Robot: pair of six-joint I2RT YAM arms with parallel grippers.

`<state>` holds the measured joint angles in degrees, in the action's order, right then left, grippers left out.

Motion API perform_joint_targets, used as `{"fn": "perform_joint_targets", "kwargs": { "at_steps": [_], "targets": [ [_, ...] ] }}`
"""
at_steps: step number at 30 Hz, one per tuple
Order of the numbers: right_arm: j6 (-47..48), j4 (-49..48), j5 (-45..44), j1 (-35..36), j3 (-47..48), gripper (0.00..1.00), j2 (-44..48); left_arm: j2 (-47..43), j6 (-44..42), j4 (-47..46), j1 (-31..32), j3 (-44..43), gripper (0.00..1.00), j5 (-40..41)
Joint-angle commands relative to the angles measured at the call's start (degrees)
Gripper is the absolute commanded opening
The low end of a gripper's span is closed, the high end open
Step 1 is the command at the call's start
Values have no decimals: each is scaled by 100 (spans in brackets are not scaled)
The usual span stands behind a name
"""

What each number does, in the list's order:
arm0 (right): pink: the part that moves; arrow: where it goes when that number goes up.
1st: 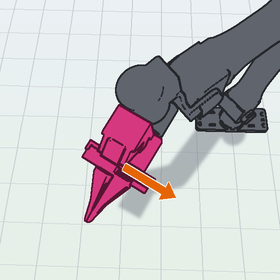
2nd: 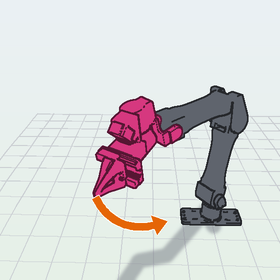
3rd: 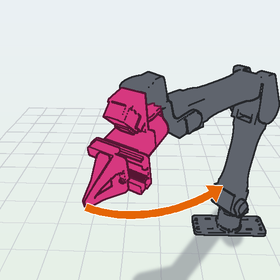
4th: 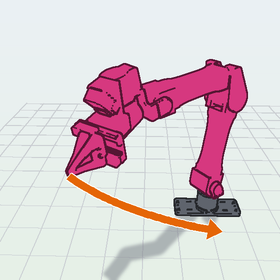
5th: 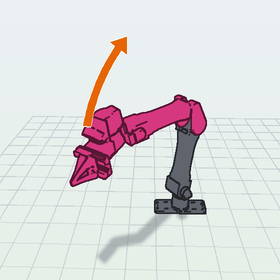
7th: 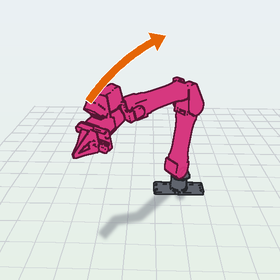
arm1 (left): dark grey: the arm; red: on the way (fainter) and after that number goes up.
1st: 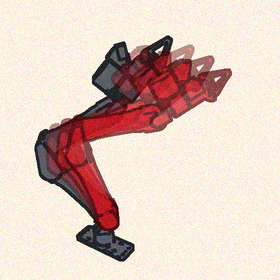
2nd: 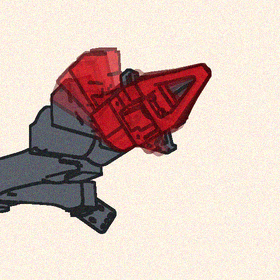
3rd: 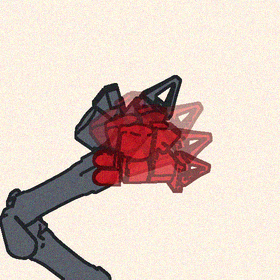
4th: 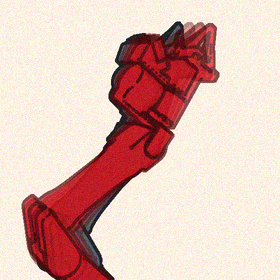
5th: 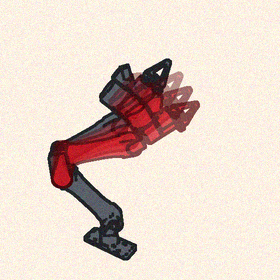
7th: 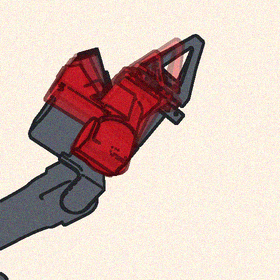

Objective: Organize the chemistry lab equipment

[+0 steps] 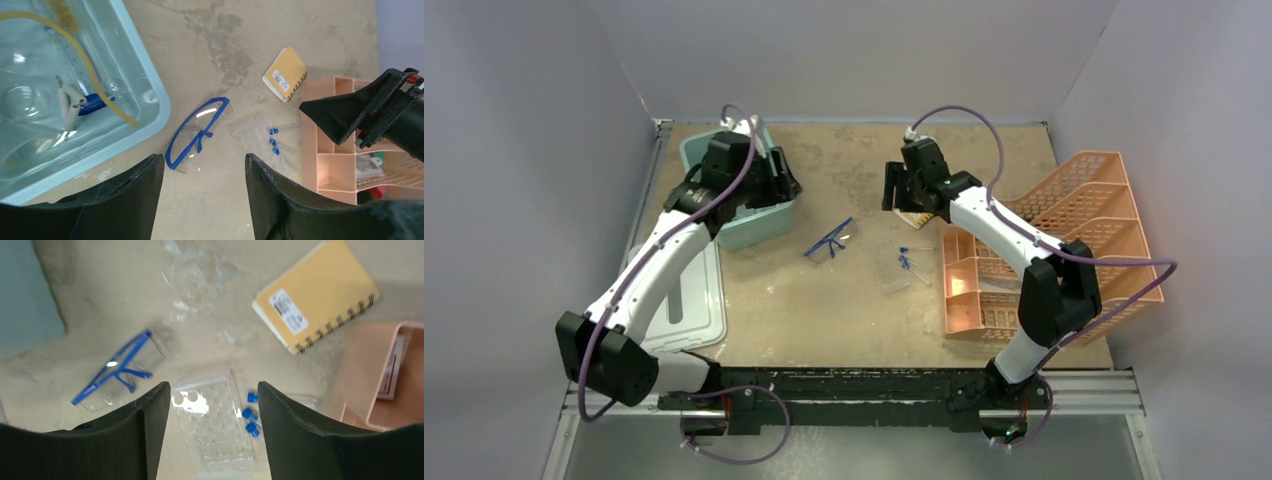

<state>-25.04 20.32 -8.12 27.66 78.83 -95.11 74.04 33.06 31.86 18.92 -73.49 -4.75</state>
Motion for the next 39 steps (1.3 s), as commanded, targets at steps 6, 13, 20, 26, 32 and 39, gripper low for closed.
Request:
{"fn": "perform_joint_targets", "kwargs": {
  "at_steps": [6,13,20,26,32,39],
  "targets": [
    [-804,123,142,-48,-786,66,791,1195,-887,-32,955,-261,66,458],
    [-1108,-81,109,-67,-1282,65,1186,2565,-1492,419,1515,-837,57,895],
    [-1129,-50,34,-76,-1550,65,1406,3408,-2030,271,1536,-1097,47,523],
    [-1034,-18,-93,-103,-1615,65,1485,4096,-2287,863,1527,-1724,52,970],
    [-989,-66,-46,-126,-1524,65,1265,4272,-2365,858,1527,-1767,39,879],
    [-930,-70,-37,-146,-1305,65,1025,4275,-2427,956,1518,-1779,20,763]
  ]
}}
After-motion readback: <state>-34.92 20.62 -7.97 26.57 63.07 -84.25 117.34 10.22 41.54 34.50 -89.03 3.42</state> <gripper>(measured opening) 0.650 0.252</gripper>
